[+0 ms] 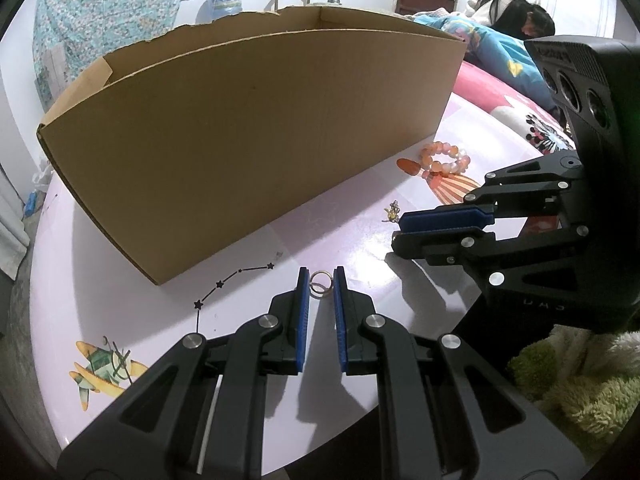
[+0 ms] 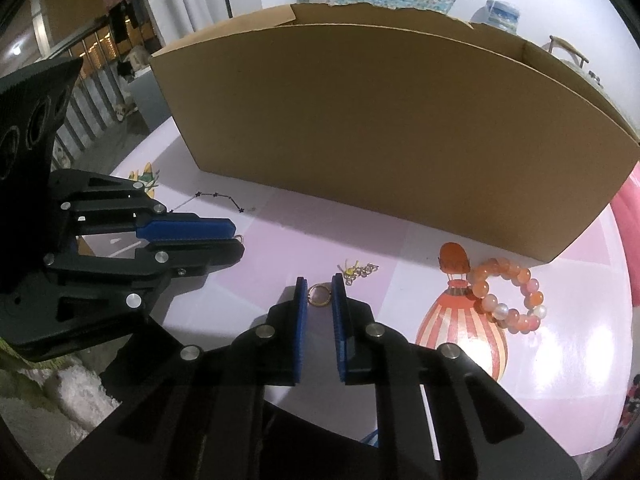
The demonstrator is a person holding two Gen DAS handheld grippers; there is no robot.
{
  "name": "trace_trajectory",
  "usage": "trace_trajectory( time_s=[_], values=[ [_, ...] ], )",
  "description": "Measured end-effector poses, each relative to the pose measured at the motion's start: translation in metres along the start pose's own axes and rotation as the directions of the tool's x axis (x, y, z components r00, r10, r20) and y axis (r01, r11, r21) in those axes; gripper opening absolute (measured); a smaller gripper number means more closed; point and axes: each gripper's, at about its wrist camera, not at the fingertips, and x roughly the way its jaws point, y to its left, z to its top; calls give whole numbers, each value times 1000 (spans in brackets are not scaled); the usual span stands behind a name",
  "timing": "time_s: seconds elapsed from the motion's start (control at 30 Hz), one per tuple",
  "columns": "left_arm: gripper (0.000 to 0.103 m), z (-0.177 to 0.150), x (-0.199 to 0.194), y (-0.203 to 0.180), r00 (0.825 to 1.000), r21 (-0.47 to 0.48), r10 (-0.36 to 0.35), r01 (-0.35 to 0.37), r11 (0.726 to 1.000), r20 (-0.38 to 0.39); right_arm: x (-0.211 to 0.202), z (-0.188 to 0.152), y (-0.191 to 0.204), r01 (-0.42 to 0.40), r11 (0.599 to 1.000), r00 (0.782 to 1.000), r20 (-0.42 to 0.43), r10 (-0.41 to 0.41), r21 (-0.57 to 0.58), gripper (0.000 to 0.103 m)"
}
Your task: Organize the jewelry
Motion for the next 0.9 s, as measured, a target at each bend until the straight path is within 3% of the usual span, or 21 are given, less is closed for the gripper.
trace_trajectory(
  time_s=[0.9],
  values=[
    [11, 4, -17, -13, 999, 31, 34, -35, 999, 41, -24, -11, -3, 4, 1000, 998, 62, -5, 10, 12]
  ],
)
